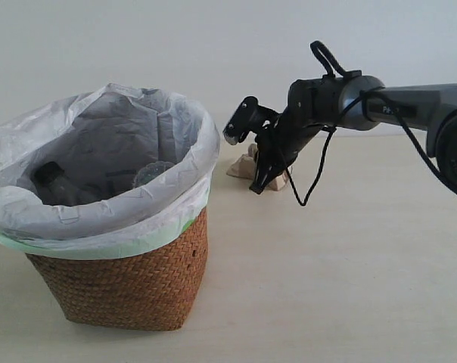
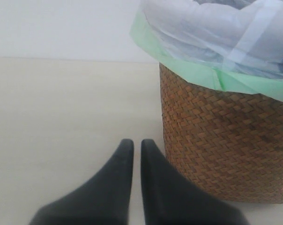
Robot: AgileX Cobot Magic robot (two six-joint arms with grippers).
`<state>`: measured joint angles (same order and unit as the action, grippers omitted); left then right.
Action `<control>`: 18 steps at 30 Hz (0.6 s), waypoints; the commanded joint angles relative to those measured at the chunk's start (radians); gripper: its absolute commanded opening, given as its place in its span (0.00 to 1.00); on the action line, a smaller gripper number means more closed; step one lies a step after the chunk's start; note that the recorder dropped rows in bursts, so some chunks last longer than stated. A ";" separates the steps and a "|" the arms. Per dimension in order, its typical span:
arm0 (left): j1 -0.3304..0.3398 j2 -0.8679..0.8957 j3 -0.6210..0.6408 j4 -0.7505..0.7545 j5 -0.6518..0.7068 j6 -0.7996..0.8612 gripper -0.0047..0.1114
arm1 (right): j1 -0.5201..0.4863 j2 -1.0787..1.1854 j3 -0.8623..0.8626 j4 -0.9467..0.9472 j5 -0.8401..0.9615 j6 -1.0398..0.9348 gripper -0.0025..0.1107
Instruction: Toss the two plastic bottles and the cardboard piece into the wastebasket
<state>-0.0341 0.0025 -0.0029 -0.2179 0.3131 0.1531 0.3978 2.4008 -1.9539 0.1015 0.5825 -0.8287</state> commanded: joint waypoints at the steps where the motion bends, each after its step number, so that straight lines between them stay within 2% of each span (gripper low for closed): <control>1: 0.003 -0.002 0.003 0.002 -0.003 -0.009 0.09 | 0.001 0.001 0.000 -0.012 0.119 0.020 0.03; 11: 0.003 -0.002 0.003 0.002 -0.003 -0.009 0.09 | 0.001 -0.080 0.000 -0.007 0.317 0.209 0.03; 18: 0.003 -0.002 0.003 0.002 -0.003 -0.009 0.09 | 0.001 -0.168 0.002 0.054 0.549 0.307 0.03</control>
<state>-0.0341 0.0025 -0.0029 -0.2179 0.3131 0.1531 0.3978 2.2825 -1.9528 0.1186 1.0435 -0.5573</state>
